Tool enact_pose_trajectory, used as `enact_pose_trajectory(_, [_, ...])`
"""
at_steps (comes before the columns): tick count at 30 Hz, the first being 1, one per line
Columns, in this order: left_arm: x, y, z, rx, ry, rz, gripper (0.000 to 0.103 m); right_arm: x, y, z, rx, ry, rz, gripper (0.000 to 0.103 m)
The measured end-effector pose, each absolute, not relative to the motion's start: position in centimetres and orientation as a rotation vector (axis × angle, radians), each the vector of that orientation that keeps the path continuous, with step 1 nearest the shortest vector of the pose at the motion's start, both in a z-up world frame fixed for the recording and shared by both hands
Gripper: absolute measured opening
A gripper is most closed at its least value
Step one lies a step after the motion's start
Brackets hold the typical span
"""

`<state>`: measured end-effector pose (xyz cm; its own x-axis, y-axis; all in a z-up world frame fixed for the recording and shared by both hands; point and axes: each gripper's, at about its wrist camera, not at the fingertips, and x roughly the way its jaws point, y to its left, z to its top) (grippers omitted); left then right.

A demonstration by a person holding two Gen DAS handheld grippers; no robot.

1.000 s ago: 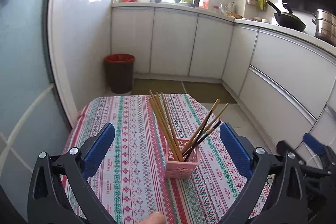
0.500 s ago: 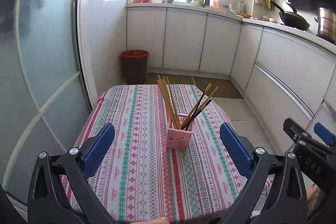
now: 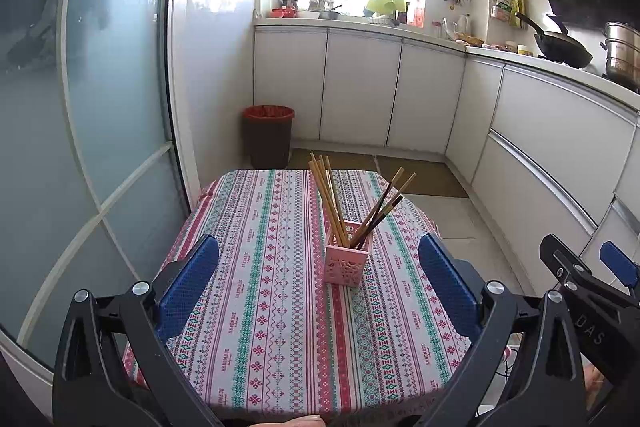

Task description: Organize utensils

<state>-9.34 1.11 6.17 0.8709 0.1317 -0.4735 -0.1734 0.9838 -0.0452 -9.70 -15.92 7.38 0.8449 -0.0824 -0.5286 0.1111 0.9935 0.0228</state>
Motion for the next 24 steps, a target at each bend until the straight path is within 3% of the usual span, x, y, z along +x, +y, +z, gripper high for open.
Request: enact_pose_trajectory(24, [-8.79,0.58,5.67,-0.082,0.508,0.160,0.096,-9.25,-16.51,6.74,0.085,0.588,-0.087,0.096])
